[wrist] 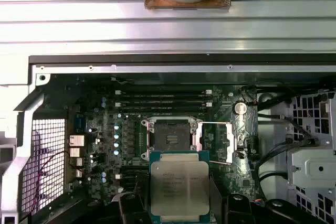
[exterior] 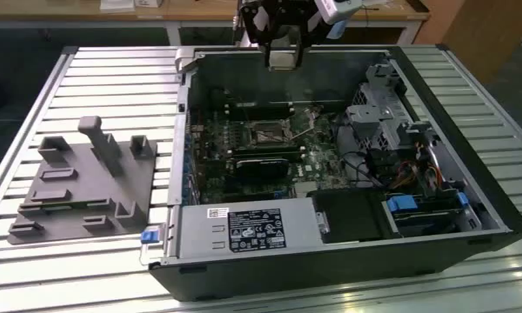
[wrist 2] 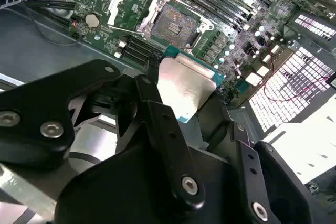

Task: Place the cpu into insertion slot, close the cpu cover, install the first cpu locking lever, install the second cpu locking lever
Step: 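Place the cpu into insertion slot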

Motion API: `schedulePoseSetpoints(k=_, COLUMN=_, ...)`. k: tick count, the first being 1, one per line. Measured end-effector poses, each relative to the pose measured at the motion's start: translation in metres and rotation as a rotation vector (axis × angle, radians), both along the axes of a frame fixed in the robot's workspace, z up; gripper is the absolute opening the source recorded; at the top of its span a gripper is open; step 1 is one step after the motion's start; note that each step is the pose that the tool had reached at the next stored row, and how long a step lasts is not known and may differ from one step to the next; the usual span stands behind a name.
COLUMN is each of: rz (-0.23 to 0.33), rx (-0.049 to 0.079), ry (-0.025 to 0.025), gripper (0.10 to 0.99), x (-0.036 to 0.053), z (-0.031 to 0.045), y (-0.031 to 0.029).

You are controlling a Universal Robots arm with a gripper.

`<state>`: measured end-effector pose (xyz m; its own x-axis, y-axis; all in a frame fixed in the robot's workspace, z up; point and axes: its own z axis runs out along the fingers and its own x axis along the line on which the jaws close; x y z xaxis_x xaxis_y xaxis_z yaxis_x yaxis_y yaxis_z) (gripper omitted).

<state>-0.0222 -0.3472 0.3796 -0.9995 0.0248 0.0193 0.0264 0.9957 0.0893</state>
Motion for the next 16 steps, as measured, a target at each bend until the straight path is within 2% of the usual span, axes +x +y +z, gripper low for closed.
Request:
schedulePoseSetpoints(k=11, rz=0.0, rx=0.0, ry=-0.0004, gripper=0.541, x=-0.0001, z=-0.0002, y=0.0)
schedulePoseSetpoints(k=16, rz=0.001, rx=0.0, ry=-0.0081, gripper=0.541, x=-0.0012, z=-0.0044, y=0.0)
